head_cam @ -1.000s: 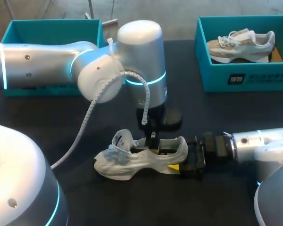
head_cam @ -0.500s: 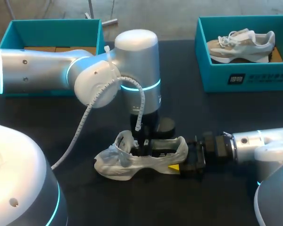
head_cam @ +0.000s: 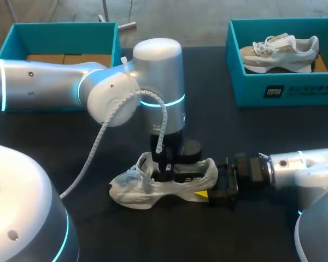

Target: Take the shoe out of the shoebox, open the shoe tongue, remove and reinsert the insole, then place the shoe into the shoebox

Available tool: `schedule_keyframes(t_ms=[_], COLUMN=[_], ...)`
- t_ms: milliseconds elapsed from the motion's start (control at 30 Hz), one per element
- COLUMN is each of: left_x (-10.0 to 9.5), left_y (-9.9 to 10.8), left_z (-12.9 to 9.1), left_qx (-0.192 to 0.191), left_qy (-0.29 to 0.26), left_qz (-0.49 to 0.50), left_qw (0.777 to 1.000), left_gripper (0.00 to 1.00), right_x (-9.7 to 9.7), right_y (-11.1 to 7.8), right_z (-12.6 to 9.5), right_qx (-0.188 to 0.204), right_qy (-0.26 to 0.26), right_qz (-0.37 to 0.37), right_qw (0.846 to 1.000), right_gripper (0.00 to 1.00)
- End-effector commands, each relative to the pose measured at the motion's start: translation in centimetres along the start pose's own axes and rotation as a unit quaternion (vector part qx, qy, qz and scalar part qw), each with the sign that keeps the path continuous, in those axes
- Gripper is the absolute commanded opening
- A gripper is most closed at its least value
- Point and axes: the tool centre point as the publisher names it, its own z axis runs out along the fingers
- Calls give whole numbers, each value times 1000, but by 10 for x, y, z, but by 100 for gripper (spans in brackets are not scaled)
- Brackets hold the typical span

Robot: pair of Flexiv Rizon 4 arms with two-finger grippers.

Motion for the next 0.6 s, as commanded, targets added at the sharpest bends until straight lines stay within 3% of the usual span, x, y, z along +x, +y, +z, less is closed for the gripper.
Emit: schedule_keyframes(t_ms=[33,600], left_x=[-1,-14], left_y=[-4,1], left_z=[7,13], left_qx=[-2,-20], left_qy=[-5,-86], left_qz=[-3,-20], left_qw=[1000,996], left_gripper=[24,26], right_x=[0,0], right_y=[0,0], right_z=[2,2], right_qx=[2,2], right_qy=[-1,-1], right_qz=[0,0], right_qw=[1000,1000], right_gripper=[0,0])
